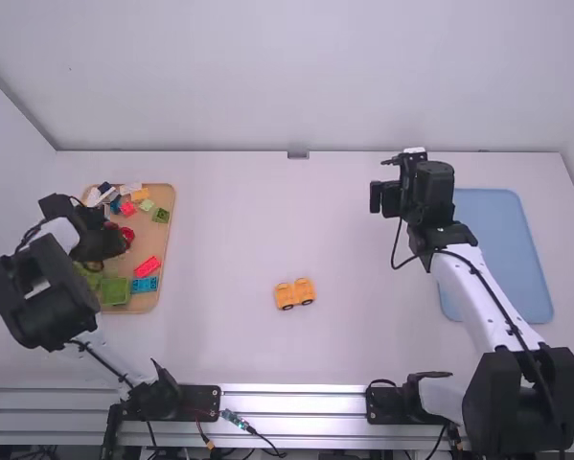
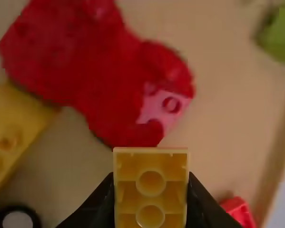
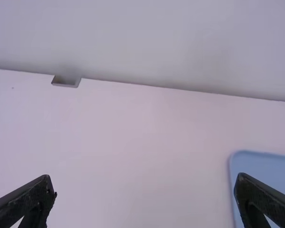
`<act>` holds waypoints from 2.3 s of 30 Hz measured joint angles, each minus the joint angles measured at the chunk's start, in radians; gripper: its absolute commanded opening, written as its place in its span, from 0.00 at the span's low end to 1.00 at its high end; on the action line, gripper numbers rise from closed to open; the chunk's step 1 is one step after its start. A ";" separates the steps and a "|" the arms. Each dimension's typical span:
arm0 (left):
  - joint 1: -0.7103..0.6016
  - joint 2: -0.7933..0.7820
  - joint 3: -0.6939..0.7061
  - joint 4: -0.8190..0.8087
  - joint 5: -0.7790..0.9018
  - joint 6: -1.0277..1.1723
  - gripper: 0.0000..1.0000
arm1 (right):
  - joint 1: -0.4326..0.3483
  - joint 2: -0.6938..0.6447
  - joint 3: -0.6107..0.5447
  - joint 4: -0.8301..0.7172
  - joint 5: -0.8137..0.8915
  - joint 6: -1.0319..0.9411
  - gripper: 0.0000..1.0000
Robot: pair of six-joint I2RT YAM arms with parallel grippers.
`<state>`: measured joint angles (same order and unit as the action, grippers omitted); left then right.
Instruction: Assemble lego blocks to make yellow taxi
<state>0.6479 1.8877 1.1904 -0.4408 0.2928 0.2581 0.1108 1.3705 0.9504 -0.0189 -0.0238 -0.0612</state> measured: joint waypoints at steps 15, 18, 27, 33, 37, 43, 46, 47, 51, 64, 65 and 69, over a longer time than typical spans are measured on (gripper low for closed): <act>-0.328 -0.402 -0.307 0.401 0.403 0.121 0.02 | 0.000 0.069 0.001 0.217 -0.542 0.039 0.99; -0.459 -0.459 -0.382 0.529 0.472 0.097 0.02 | -0.011 0.173 0.001 0.314 -0.703 0.048 0.99; -0.676 -0.451 -0.425 0.858 0.698 -0.013 0.02 | -0.034 0.408 0.001 0.774 -1.194 0.193 0.99; -0.712 -0.360 -0.425 1.091 0.829 -0.129 0.02 | -0.013 0.501 0.001 1.065 -1.345 0.372 0.99; -0.758 -0.268 -0.425 1.283 0.879 -0.238 0.02 | 0.030 0.512 0.001 1.134 -1.379 0.463 0.97; -0.820 -0.219 -0.425 1.434 0.894 -0.372 0.02 | 0.072 0.512 0.002 1.104 -1.409 0.478 0.94; -0.826 -0.219 -0.425 1.405 0.901 -0.395 0.02 | 0.081 0.512 0.003 1.114 -1.426 0.472 0.90; -0.826 -0.217 -0.425 1.378 0.901 -0.402 0.02 | 0.087 0.512 0.004 1.115 -1.436 0.465 0.86; -0.826 -0.207 -0.425 1.352 0.921 -0.400 0.02 | 0.110 0.513 0.004 1.115 -1.447 0.455 0.77; -0.829 -0.207 -0.425 1.371 0.927 -0.393 0.02 | 0.129 0.512 0.024 1.103 -1.468 0.453 0.50; -0.829 -0.207 -0.425 1.376 0.927 -0.393 0.02 | 0.129 0.512 0.025 1.104 -1.466 0.455 0.50; -0.829 -0.206 -0.425 1.389 0.927 -0.393 0.02 | 0.129 0.512 0.025 1.103 -1.473 0.451 0.50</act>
<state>-0.1806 1.6814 0.7658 0.9482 1.2198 -0.1352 0.2394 1.8828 0.9752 1.0843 -1.4967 0.3901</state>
